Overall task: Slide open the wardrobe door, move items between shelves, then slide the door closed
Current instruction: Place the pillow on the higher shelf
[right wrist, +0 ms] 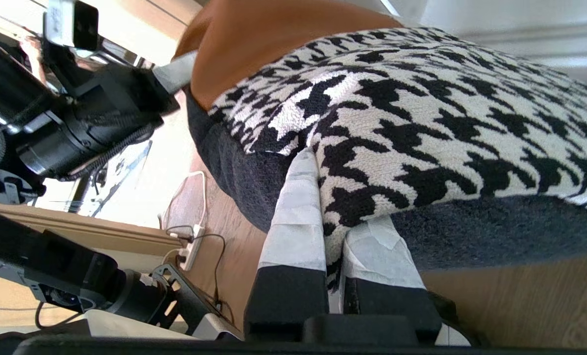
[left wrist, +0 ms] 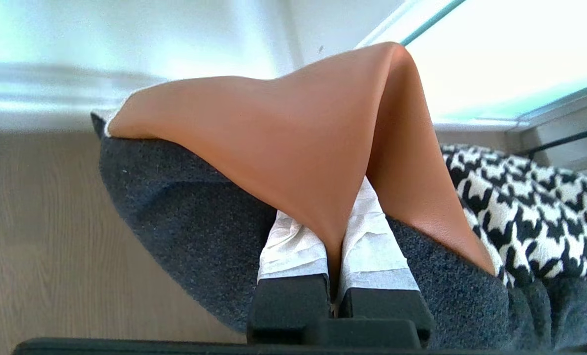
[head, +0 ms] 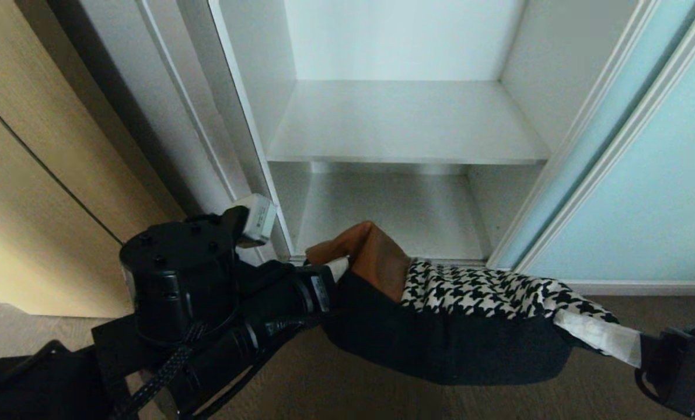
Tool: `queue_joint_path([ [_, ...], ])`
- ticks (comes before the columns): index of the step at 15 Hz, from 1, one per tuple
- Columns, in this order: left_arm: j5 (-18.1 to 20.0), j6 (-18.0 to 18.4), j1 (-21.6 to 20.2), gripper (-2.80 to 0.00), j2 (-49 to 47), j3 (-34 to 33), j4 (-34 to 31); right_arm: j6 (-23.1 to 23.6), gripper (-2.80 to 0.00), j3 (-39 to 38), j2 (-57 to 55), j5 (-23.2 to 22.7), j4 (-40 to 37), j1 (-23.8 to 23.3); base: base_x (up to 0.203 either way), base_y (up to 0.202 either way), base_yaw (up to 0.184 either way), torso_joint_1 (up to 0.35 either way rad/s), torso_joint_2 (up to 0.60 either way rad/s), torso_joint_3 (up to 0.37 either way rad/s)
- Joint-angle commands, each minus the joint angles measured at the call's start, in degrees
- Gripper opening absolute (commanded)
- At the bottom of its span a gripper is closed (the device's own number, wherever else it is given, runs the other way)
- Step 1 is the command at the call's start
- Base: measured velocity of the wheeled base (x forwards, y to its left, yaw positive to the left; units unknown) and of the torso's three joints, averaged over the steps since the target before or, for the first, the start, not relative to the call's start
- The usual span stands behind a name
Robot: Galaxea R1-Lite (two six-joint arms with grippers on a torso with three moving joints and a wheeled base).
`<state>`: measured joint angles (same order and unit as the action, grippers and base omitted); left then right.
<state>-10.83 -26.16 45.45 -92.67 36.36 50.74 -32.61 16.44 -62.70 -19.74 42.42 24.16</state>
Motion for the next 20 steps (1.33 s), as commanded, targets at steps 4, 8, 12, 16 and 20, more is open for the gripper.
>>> queue_joint_path([
  [4,-0.07,0.93,0.08,-2.8,-1.02,0.38,0.44,-1.41,-2.8,0.16,-0.6,-0.12,0.31,-0.26,0.0,0.0,0.0,0.005,0.0,0.204],
  [8,-0.07,1.02,0.08,-2.8,-0.93,0.29,0.49,-3.25,-2.8,0.53,-0.59,-0.13,0.29,-0.34,0.0,0.0,0.0,0.001,0.0,0.204],
  [12,-0.07,1.02,0.08,-2.8,-1.11,-0.94,0.94,-3.25,-2.8,0.35,-0.62,-0.13,0.29,-0.34,0.0,0.0,0.0,0.005,0.0,0.201],
  [16,-0.07,1.02,0.08,-2.8,-0.85,-0.77,0.94,-3.25,-2.8,0.35,-0.85,-0.13,0.29,-0.26,0.0,0.0,0.0,0.002,0.0,0.203],
  [20,-0.07,1.02,0.08,-2.8,-1.02,-0.77,0.94,-3.25,-2.8,0.26,-0.67,-0.13,0.29,-0.26,0.0,0.0,0.0,0.003,0.0,0.201],
])
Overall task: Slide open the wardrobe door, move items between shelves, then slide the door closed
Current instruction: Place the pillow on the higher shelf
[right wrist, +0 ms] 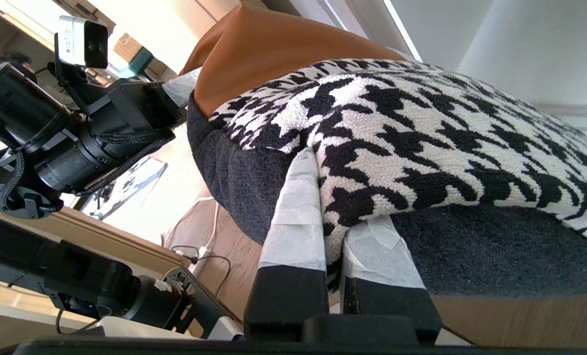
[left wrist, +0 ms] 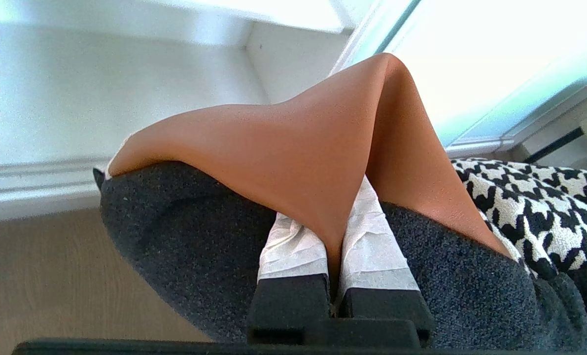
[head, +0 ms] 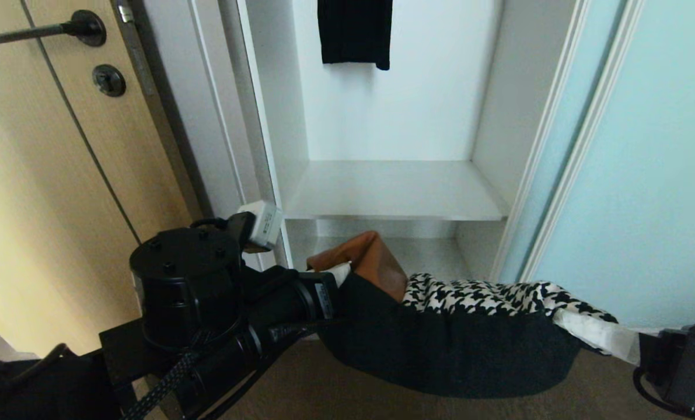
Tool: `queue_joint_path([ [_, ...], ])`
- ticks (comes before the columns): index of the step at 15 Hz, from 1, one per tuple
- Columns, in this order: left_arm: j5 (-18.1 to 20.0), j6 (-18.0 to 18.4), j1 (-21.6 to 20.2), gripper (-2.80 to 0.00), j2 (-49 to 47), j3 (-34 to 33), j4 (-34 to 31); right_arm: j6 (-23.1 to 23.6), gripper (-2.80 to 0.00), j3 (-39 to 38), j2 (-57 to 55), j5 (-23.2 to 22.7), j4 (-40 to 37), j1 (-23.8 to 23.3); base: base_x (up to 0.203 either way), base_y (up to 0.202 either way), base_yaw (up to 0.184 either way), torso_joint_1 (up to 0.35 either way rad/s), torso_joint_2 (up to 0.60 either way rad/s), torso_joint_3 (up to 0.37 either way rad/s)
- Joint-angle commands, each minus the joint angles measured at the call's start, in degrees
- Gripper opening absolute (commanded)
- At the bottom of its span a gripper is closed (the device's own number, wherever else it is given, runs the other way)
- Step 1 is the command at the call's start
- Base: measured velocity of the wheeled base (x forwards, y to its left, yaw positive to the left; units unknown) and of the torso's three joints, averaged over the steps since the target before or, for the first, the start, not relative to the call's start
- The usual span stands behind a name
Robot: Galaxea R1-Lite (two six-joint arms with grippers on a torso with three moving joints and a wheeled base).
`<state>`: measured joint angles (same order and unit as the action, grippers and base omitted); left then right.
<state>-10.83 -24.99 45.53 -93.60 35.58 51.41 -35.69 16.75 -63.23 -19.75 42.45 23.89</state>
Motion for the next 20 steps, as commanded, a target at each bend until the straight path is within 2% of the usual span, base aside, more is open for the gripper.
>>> queue_joint_path([
  [1,-0.09,-0.15,-0.03,-2.8,-0.01,0.12,0.27,-0.19,-2.8,-0.03,-0.22,-0.11,0.27,0.01,0.0,0.0,0.0,0.005,0.0,0.2],
  [7,-0.16,-0.23,0.0,-2.8,-0.36,0.02,0.36,-0.25,-2.8,0.3,-0.22,-0.18,0.27,0.03,0.0,0.0,0.0,0.003,0.0,0.169],
  [20,-0.16,-0.06,-0.13,-2.8,0.08,-0.96,0.45,-0.25,-2.8,-0.05,-0.81,-0.91,0.27,0.24,0.0,0.0,0.0,0.001,0.0,0.006],
])
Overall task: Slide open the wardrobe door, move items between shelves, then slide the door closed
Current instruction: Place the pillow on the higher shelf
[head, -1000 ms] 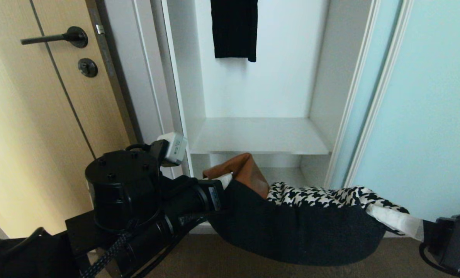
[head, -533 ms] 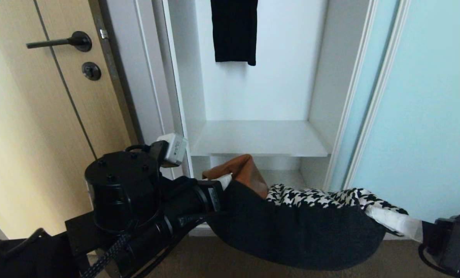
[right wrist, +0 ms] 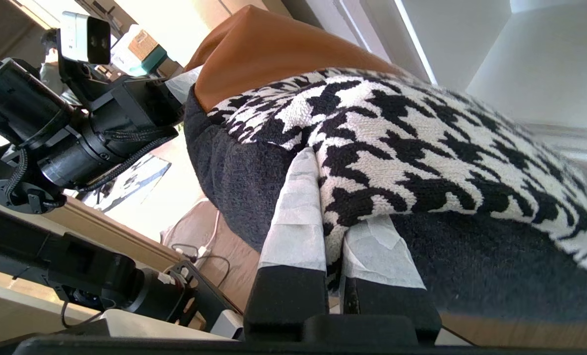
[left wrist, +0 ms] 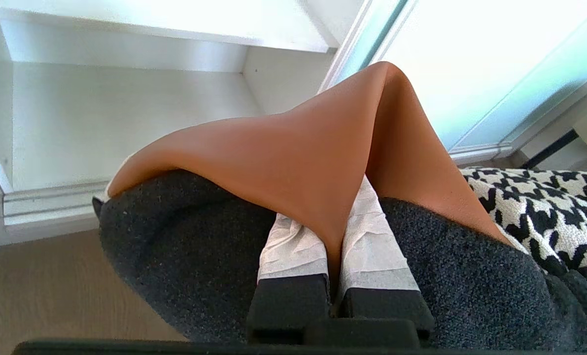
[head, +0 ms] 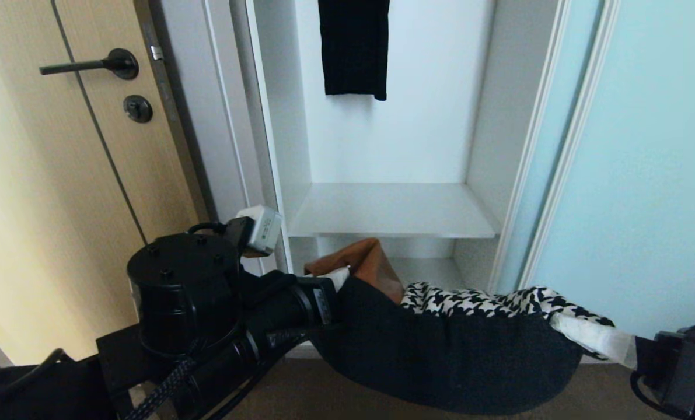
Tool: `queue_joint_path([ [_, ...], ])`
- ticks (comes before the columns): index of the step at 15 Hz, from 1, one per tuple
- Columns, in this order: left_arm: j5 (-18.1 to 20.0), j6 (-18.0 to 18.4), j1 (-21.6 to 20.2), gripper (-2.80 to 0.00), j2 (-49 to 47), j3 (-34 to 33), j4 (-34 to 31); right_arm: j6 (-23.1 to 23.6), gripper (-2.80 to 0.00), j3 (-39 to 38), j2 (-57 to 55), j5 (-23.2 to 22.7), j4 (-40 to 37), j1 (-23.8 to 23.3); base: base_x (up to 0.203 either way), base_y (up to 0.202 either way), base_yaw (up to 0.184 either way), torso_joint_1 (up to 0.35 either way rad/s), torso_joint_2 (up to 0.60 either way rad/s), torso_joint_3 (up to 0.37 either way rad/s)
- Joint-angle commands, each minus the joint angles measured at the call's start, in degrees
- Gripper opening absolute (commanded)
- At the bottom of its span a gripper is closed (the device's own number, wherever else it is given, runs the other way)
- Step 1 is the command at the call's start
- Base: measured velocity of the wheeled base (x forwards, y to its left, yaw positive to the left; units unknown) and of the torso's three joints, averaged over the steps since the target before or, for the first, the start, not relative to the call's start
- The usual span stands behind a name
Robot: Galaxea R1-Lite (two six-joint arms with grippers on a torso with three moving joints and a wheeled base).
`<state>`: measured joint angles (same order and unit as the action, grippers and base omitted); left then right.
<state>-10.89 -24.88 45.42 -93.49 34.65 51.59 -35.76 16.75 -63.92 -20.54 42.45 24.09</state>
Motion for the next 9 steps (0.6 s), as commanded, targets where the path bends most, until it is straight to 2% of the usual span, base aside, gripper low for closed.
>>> queue_joint_path([
  [1,-0.1,-0.17,-0.07,-2.8,-0.03,-0.02,0.26,-0.19,-2.8,0.04,-0.06,-0.11,0.27,0.07,0.124,0.0,-0.002,-0.005,0.0,0.009],
  [9,-0.19,-0.17,-0.51,-2.8,-0.11,-0.02,0.26,-0.19,-2.8,-0.28,-0.05,-0.2,0.27,0.17,0.196,0.0,0.001,0.005,0.0,0.002],
])
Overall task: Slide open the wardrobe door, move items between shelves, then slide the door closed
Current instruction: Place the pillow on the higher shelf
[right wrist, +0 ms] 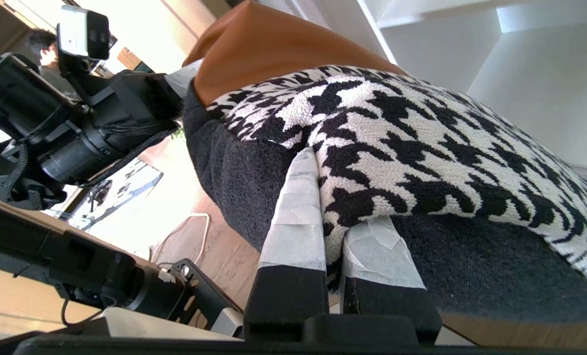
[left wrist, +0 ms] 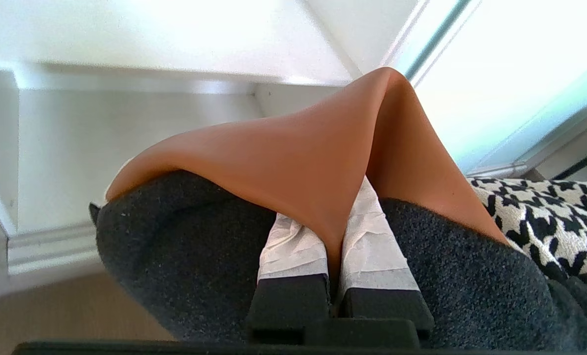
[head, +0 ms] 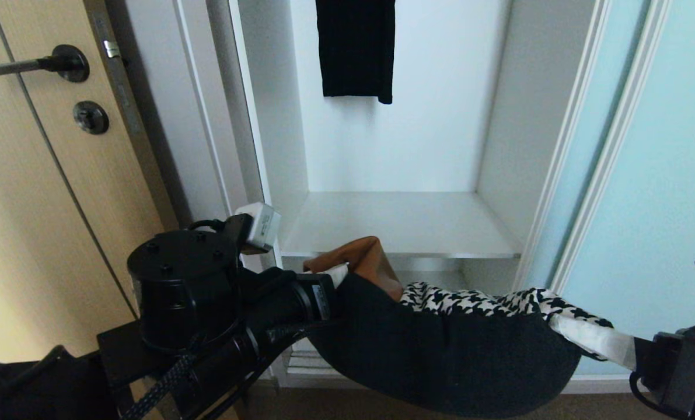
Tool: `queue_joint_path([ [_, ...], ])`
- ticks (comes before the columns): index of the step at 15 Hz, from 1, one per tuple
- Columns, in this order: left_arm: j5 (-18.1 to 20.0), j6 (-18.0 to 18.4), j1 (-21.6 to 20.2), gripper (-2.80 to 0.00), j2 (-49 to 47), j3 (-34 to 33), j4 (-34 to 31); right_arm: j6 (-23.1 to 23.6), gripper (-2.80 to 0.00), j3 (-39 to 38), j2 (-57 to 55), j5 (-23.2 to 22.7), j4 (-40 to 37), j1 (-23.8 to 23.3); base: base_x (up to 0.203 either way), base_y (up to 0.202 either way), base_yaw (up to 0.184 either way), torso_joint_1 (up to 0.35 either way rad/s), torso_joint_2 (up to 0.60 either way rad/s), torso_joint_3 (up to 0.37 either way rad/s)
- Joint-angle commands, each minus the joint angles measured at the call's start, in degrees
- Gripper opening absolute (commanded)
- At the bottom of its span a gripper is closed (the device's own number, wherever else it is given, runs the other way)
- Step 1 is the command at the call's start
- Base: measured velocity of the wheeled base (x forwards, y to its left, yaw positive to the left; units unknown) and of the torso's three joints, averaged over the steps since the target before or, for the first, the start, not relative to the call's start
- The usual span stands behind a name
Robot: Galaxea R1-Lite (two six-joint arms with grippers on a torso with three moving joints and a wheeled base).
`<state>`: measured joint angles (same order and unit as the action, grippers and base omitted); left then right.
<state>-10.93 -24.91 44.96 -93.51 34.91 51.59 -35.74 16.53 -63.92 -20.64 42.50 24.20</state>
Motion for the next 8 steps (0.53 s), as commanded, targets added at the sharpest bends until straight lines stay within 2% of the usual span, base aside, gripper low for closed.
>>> queue_joint_path([
  [1,-0.14,-0.14,-0.04,-2.8,0.0,-0.35,0.26,-0.2,-2.8,-0.1,-0.31,-0.16,0.22,0.06,0.2,0.0,0.004,0.005,0.0,0.007],
  [8,-0.05,-0.06,-0.04,-2.8,-0.27,-0.45,0.31,-0.2,-2.8,-0.1,-0.16,-0.19,0.22,0.06,0.197,0.0,0.0,0.001,0.0,0.001],
])
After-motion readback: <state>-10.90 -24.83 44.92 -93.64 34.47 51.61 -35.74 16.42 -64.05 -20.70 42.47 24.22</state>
